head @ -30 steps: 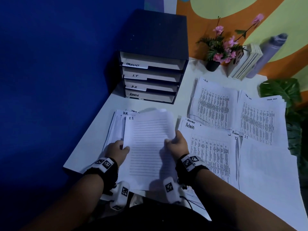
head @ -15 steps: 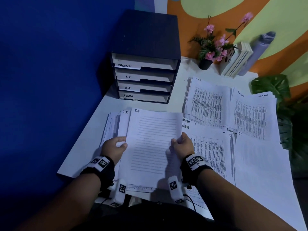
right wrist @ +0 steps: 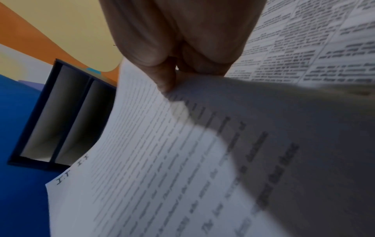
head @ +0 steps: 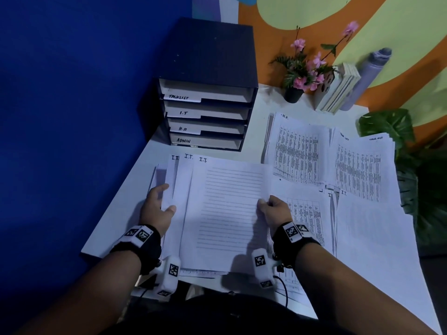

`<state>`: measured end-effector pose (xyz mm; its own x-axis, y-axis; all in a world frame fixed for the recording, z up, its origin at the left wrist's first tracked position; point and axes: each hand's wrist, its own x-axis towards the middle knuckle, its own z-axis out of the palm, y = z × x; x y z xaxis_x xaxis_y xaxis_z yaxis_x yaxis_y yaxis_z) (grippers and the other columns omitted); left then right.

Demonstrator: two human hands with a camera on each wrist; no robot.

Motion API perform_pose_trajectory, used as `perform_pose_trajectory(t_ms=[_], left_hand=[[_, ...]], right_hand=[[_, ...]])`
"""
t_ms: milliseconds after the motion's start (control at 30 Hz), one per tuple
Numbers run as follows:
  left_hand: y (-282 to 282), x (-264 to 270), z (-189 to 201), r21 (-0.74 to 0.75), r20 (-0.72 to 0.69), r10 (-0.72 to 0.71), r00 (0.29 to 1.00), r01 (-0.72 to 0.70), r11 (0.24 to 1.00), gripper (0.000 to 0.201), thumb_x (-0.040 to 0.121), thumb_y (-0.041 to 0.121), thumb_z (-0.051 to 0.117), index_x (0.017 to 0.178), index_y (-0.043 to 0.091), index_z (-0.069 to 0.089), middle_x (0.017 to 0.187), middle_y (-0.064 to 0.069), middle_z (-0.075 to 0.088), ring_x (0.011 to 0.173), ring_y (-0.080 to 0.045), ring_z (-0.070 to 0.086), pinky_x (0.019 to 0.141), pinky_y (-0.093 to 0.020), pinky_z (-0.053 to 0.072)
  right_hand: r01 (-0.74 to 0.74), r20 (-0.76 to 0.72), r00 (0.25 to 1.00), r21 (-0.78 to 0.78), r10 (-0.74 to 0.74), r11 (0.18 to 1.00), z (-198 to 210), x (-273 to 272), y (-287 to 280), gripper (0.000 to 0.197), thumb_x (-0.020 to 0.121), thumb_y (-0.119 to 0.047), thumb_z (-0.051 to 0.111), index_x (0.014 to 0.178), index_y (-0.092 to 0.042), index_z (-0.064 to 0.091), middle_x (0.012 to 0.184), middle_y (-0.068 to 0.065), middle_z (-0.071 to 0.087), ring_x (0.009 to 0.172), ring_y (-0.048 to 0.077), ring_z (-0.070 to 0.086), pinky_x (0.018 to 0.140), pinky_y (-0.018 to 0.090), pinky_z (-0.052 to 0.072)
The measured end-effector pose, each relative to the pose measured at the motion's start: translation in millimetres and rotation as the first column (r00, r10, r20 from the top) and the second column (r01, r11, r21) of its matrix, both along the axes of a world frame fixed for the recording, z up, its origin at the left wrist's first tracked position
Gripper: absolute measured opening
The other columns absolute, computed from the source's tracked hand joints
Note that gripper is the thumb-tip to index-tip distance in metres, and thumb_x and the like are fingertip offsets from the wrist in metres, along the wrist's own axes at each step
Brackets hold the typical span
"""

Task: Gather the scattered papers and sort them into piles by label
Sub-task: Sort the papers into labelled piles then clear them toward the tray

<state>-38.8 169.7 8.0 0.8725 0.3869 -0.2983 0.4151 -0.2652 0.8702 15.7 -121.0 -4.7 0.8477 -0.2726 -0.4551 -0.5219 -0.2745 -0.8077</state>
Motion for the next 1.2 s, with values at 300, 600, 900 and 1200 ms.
perform_pose_trajectory(t_ms=[300, 600, 900, 1200], left_hand=[[-39.5, 13.6, 21.0, -0.221, 0.04, -0.05, 0.998, 0.057, 0.973, 0.037, 0.099, 0.032, 0.044, 0.135, 0.033, 0.046, 0.126, 0.008, 0.058, 0.116, -0.015, 0.055, 0.099, -0.03, 0.041], [-78.0, 27.2, 23.4, -0.159, 0.065, -0.253, 0.965, 0.261, 0.952, 0.057, 0.094, -0.003, 0.046, 0.143, 0.025, 0.036, 0.139, 0.001, 0.051, 0.121, -0.017, 0.052, 0.105, -0.037, 0.041], [-80.0, 31.0, -7.1, 0.434, -0.309, -0.241, 0.92, 0.361, 0.825, 0.073, 0.093, 0.029, 0.054, 0.153, 0.019, 0.014, 0.161, -0.003, 0.011, 0.148, -0.027, 0.01, 0.118, -0.05, 0.018], [-63.7, 16.0, -21.5, 0.525, -0.512, -0.079, 0.855, 0.385, 0.759, 0.089, 0.083, 0.065, 0.049, 0.152, 0.028, 0.007, 0.161, -0.005, -0.009, 0.147, -0.031, -0.004, 0.114, -0.059, 0.013]], right_hand=[[-0.016, 0.133, 0.991, 0.16, -0.005, 0.987, 15.4, 2.8, 11.2, 0.012, 0.077, -0.03, 0.064, 0.089, -0.028, 0.064, 0.085, 0.001, 0.07, 0.08, 0.025, 0.066, 0.083, 0.044, 0.057], [-0.016, 0.14, 0.988, -0.281, 0.058, 0.96, 35.9, -3.7, -42.4, 0.017, 0.089, 0.001, 0.052, 0.103, -0.007, 0.047, 0.082, 0.005, 0.05, 0.079, 0.022, 0.051, 0.062, 0.024, 0.043], [0.21, 0.044, 0.974, -0.549, -0.223, 0.809, 60.3, -32.5, -198.5, 0.016, 0.089, -0.001, 0.039, 0.101, -0.011, 0.042, 0.079, 0.011, 0.05, 0.083, 0.035, 0.057, 0.07, 0.034, 0.043], [0.185, -0.024, 0.954, -0.739, -0.3, 0.648, 57.0, -55.1, -273.2, 0.049, 0.086, -0.003, 0.048, 0.134, -0.011, 0.038, 0.129, 0.022, 0.048, 0.12, 0.042, 0.048, 0.097, 0.05, 0.042]])
